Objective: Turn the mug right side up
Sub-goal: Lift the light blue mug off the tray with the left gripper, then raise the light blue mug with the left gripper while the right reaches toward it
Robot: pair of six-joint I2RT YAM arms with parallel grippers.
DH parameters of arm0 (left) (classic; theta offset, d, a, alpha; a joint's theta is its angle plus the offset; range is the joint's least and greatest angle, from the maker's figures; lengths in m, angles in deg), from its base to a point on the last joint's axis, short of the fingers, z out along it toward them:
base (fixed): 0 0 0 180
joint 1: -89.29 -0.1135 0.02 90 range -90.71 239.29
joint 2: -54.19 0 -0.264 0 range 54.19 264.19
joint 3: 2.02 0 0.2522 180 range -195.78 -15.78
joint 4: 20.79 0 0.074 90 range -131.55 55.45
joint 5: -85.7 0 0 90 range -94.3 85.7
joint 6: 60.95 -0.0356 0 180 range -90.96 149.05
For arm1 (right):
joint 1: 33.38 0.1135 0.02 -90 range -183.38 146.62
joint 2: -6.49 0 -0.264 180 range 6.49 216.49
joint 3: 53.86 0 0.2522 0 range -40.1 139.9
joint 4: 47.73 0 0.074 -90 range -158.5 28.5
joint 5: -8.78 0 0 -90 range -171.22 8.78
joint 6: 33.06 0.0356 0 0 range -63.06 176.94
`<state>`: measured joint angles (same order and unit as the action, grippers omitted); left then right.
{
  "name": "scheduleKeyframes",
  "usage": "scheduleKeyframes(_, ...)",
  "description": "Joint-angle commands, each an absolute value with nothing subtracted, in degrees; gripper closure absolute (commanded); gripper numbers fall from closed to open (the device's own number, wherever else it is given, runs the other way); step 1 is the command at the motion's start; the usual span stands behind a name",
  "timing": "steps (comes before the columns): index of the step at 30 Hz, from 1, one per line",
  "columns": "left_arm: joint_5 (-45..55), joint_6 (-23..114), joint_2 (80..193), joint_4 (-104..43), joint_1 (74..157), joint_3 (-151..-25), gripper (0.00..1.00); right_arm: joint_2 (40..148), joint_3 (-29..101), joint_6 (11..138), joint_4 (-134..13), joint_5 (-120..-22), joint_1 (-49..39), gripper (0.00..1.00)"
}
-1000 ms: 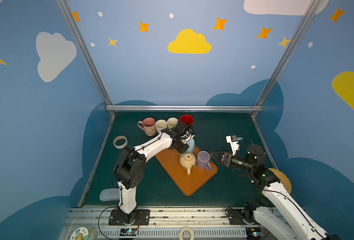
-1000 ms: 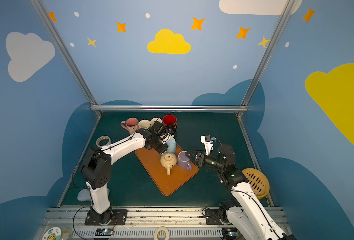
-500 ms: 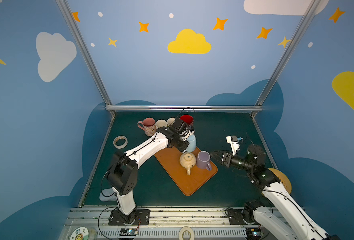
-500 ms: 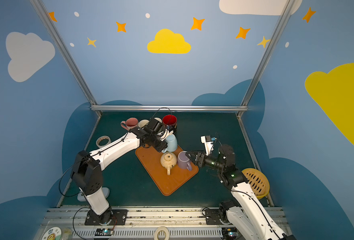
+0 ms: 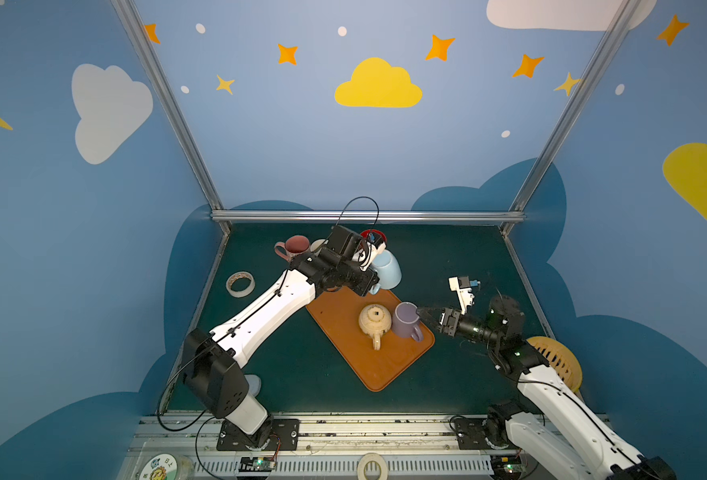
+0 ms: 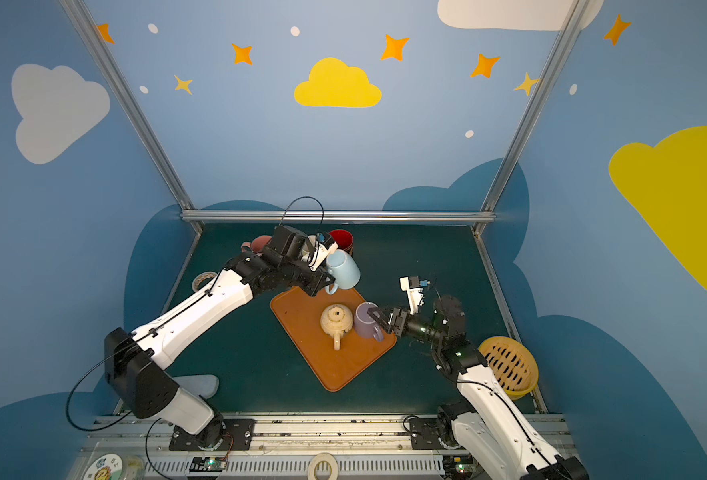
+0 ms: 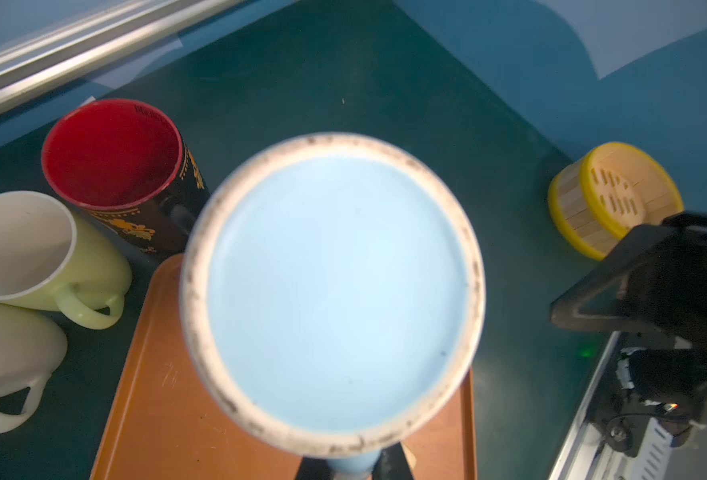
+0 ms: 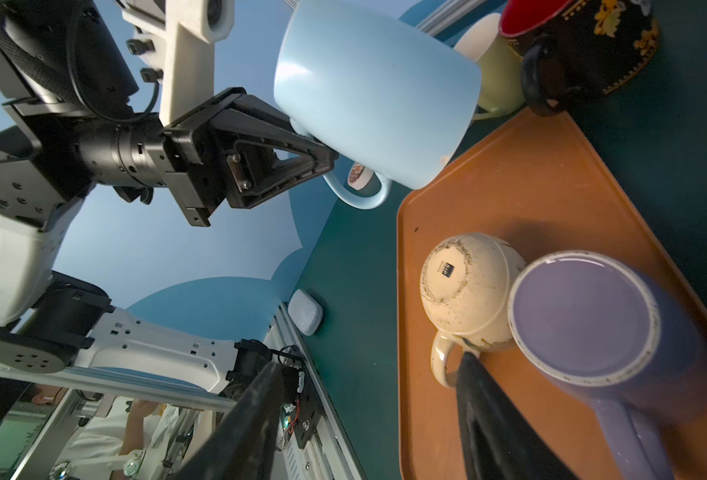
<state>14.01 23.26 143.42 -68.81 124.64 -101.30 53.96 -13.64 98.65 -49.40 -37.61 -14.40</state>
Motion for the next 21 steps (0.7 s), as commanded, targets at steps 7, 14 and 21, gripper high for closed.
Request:
scheduleKeyframes(7,23.1,34.2,135.9,-52.9,122.9,-99.0,0.96,57.4,-17.0,108.8,-28.0,-32.4,-15.7,0.33)
scheduleKeyframes(14,26.7,41.4,132.3,-42.9,122.4,-95.2,0.96,61.4,-15.6,114.1,-14.8,-30.6,-15.6,0.33)
scheduleKeyframes(21,29.5,47.5,129.7,-33.2,121.7,-91.5,0.96,64.7,-11.8,116.0,-8.5,-29.1,-14.6,0.33)
